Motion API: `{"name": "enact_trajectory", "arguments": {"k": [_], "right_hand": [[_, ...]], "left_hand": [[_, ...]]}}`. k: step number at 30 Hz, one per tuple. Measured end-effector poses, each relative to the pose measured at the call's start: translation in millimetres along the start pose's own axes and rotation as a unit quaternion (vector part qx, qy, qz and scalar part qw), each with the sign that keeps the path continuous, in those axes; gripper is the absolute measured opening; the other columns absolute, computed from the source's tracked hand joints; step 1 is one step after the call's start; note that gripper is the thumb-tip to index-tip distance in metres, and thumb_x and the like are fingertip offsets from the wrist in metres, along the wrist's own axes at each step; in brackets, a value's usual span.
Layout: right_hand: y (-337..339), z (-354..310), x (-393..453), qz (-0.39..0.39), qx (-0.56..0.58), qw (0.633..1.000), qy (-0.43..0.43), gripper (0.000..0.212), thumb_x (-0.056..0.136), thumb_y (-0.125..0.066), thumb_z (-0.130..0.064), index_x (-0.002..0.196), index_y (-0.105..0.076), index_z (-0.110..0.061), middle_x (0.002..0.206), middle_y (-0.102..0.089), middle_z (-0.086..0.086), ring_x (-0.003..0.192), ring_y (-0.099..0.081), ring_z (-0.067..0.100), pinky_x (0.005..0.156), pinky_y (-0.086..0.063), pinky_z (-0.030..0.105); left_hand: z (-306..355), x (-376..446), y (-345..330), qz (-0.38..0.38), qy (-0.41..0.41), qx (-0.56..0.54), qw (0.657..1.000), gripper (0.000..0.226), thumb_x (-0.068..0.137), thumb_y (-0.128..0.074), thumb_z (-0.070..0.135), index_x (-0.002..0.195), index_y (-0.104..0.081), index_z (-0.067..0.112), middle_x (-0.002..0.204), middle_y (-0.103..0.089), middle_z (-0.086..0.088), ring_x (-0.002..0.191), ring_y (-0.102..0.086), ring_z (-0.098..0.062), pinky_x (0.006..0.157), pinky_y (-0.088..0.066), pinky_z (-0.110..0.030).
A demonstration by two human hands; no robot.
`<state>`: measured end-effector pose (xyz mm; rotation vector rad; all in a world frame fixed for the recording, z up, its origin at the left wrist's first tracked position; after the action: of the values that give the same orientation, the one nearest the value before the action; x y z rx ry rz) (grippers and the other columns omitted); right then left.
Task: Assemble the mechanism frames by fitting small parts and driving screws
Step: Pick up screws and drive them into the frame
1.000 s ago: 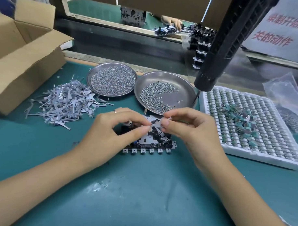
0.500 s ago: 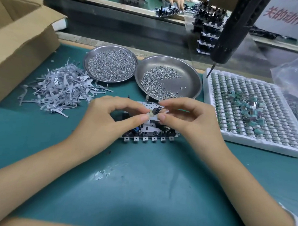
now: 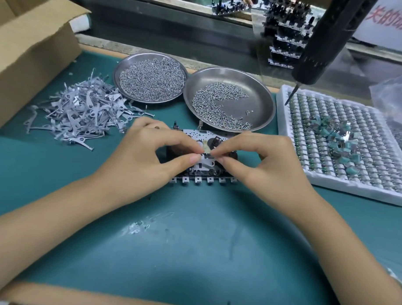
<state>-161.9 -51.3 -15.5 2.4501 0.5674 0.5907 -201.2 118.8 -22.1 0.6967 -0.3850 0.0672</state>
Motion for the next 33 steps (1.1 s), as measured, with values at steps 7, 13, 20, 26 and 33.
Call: {"name": "enact_trajectory", "arguments": {"k": [7, 13, 20, 26, 33], "right_hand": [[-1, 1, 0, -0.029, -0.028, 0.999, 0.016, 0.026, 0.076, -0.068, 0.006, 0.088, -0.077, -0.016, 0.081, -0.066, -0.013, 0.083, -0.061, 0.007, 0.082, -0.049, 0.029], [-2, 2, -1, -0.041, -0.039, 0.998, 0.018, 0.021, 0.08, -0.07, -0.001, 0.091, -0.077, -0.018, 0.08, -0.071, -0.005, 0.075, -0.063, 0.01, 0.076, -0.05, 0.033], [-6, -1, -2, -0.066, -0.057, 0.995, 0.045, 0.022, 0.074, -0.08, -0.007, 0.094, -0.075, -0.014, 0.081, -0.07, -0.008, 0.081, -0.063, 0.009, 0.08, -0.05, 0.025], [-10, 0, -11, -0.019, -0.109, 0.99, 0.091, 0.019, 0.077, -0.078, -0.008, 0.095, -0.075, -0.012, 0.083, -0.071, -0.003, 0.081, -0.061, 0.013, 0.076, -0.05, 0.028], [-19, 3, -18, 0.016, -0.123, 0.985, 0.117, 0.023, 0.082, -0.072, -0.007, 0.105, -0.071, -0.011, 0.086, -0.069, -0.002, 0.083, -0.058, 0.017, 0.077, -0.047, 0.024]], "left_hand": [[1, 0, -3, -0.011, -0.001, 0.014, 1.0, 0.01, 0.073, -0.067, 0.036, 0.081, -0.064, 0.042, 0.068, -0.058, 0.026, 0.079, -0.05, 0.009, 0.087, -0.03, -0.013], [2, 1, -3, -0.021, -0.002, 0.011, 1.0, 0.01, 0.072, -0.067, 0.038, 0.082, -0.065, 0.04, 0.072, -0.066, 0.019, 0.079, -0.053, 0.0, 0.089, -0.032, -0.021], [0, 0, 0, -0.005, 0.017, -0.01, 1.0, 0.013, 0.072, -0.079, 0.028, 0.083, -0.072, 0.03, 0.067, -0.068, 0.02, 0.079, -0.06, 0.0, 0.082, -0.041, -0.011], [-5, -5, -2, -0.005, 0.092, -0.077, 0.993, 0.015, 0.072, -0.079, 0.025, 0.082, -0.071, 0.033, 0.069, -0.071, 0.02, 0.075, -0.067, 0.002, 0.086, -0.052, -0.034], [-9, -6, -2, 0.005, 0.125, -0.105, 0.987, 0.016, 0.067, -0.081, 0.029, 0.079, -0.071, 0.032, 0.069, -0.071, 0.016, 0.07, -0.065, 0.0, 0.083, -0.054, -0.034]]}}
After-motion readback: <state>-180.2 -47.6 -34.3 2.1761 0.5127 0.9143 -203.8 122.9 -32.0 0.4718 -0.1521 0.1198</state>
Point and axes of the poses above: each hand's wrist, its own x-axis towards the middle knuckle, its own y-axis out of the back of the hand, z = x × y, the point moved 4 cm from there along x, towards the middle knuckle
